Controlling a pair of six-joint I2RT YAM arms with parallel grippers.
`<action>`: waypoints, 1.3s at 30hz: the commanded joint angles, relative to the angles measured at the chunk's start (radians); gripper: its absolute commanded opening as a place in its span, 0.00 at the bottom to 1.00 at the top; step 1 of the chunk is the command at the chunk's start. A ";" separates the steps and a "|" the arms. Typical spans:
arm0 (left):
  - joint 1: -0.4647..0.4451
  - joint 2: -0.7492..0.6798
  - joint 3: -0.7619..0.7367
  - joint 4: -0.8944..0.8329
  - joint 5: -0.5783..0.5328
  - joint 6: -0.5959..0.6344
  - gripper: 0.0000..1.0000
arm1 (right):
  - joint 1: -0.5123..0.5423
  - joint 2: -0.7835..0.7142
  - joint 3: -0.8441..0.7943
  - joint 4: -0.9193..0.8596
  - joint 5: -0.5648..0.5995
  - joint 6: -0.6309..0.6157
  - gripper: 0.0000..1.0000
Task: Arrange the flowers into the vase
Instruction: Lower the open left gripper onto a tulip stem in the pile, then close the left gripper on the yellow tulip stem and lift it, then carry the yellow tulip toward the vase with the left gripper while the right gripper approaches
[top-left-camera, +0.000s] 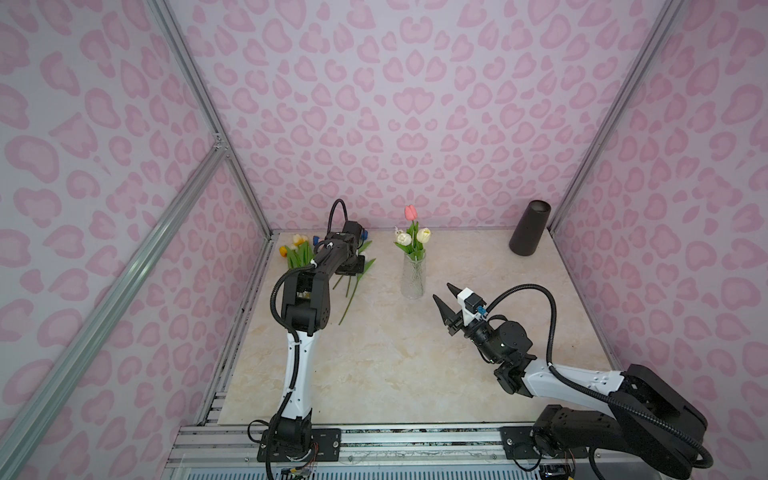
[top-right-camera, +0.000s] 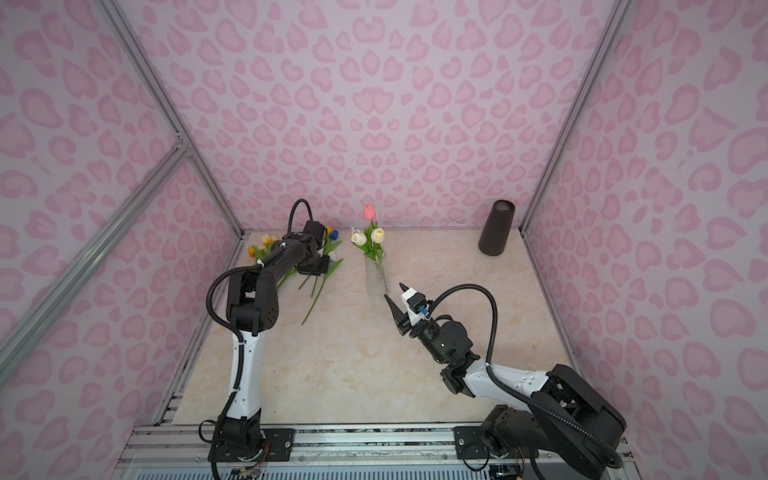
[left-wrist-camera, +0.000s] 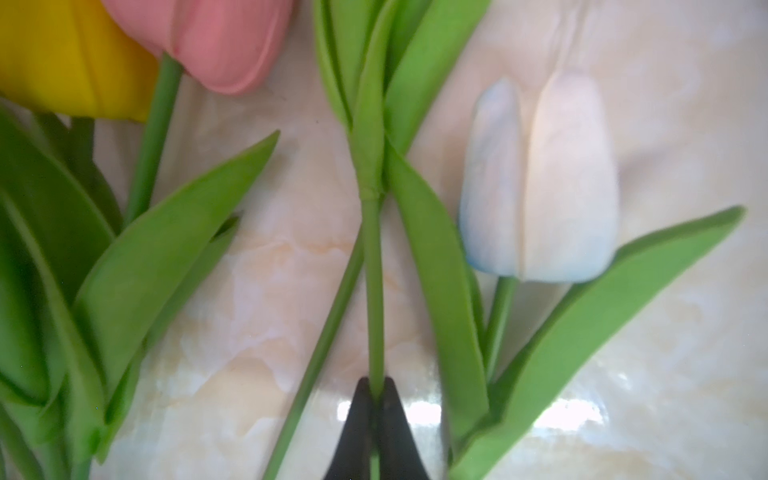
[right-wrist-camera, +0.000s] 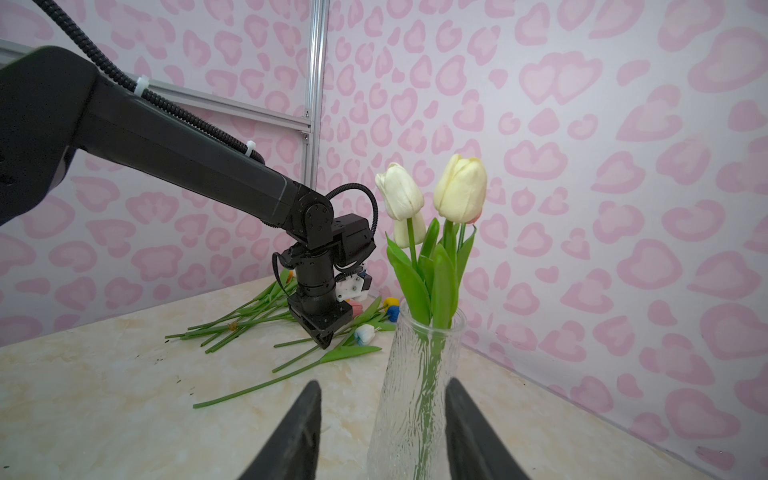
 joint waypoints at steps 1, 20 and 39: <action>0.002 -0.047 -0.029 -0.012 -0.023 0.000 0.03 | 0.001 -0.001 0.002 0.023 0.002 0.004 0.48; -0.011 -0.928 -0.775 0.620 0.215 0.014 0.03 | 0.002 -0.047 0.148 -0.120 -0.019 0.058 0.50; -0.151 -1.428 -1.213 1.198 0.786 0.111 0.03 | 0.057 0.120 0.670 -0.577 -0.471 0.202 0.49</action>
